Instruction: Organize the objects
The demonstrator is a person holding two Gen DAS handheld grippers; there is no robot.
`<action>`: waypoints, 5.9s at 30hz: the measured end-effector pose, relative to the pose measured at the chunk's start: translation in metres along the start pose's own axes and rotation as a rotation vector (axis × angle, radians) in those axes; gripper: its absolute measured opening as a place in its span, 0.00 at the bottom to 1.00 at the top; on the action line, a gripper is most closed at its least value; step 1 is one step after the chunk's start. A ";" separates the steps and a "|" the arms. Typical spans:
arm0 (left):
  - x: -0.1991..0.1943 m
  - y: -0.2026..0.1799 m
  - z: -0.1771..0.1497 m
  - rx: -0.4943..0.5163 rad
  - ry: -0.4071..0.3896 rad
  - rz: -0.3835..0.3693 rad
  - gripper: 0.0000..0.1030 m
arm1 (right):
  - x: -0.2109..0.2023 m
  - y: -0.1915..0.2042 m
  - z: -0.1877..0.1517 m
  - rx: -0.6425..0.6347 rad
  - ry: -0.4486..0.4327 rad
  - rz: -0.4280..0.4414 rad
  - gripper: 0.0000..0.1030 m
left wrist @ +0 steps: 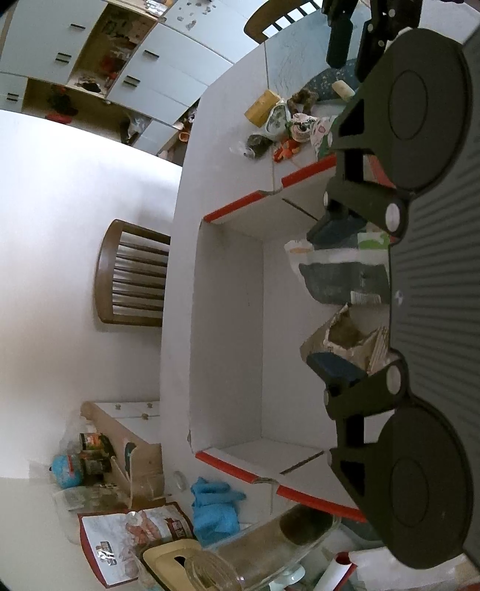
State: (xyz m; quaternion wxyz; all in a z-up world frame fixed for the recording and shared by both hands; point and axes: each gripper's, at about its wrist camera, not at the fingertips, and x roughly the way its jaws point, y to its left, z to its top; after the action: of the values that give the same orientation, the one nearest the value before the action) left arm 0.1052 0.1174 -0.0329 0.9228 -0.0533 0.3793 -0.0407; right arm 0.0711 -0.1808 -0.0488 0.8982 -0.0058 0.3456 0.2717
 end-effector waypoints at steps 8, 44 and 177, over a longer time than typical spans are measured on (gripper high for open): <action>-0.010 -0.019 -0.008 -0.012 -0.022 -0.002 0.71 | -0.019 -0.028 -0.009 0.036 -0.017 -0.036 0.63; 0.048 -0.211 -0.034 0.087 -0.051 -0.029 1.00 | -0.022 -0.144 -0.049 0.016 0.056 -0.105 0.87; 0.099 0.062 0.040 0.032 0.131 0.206 0.63 | 0.169 0.100 0.068 -0.341 0.234 0.030 0.48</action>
State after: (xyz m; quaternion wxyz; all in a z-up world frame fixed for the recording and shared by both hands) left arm 0.2054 0.1697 -0.0814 0.8961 0.0033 0.4416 0.0447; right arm 0.1679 -0.0005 -0.0847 0.8338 -0.1842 0.3966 0.3370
